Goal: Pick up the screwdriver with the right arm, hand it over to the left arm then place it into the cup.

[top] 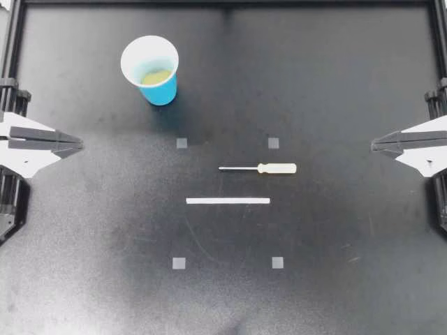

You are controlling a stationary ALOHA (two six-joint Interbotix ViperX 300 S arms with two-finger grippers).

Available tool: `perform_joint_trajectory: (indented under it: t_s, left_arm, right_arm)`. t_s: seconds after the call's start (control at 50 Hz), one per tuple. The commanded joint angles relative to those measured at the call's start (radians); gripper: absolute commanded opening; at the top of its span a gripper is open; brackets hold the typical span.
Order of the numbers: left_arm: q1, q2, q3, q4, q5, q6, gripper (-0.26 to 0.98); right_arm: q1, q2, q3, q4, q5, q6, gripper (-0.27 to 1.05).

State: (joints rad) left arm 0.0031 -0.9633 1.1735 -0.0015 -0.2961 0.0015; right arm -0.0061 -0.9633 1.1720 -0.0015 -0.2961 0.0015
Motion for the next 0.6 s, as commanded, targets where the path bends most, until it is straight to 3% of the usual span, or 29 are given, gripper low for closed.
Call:
perform_joint_trajectory:
  t_s: [0.0, 0.08, 0.26, 0.58]
  left_arm:
    - [-0.009, -0.008, 0.000, -0.002, -0.021, 0.003, 0.17]
    - [-0.009, -0.012, 0.006, -0.002, -0.031, 0.003, 0.10]
    - [-0.009, -0.009, 0.012, 0.000, -0.044, 0.003, 0.09]
    - [-0.009, 0.012, 0.015, -0.002, -0.044, 0.003, 0.09]
  right_arm:
    - [-0.006, 0.000, -0.008, 0.000, -0.009, 0.000, 0.15]
    - [-0.006, 0.009, -0.011, 0.000, -0.020, 0.003, 0.07]
    - [-0.034, 0.106, -0.064, 0.006, 0.026, 0.008, 0.07]
    - [-0.110, 0.419, -0.284, -0.002, 0.437, -0.006, 0.07]
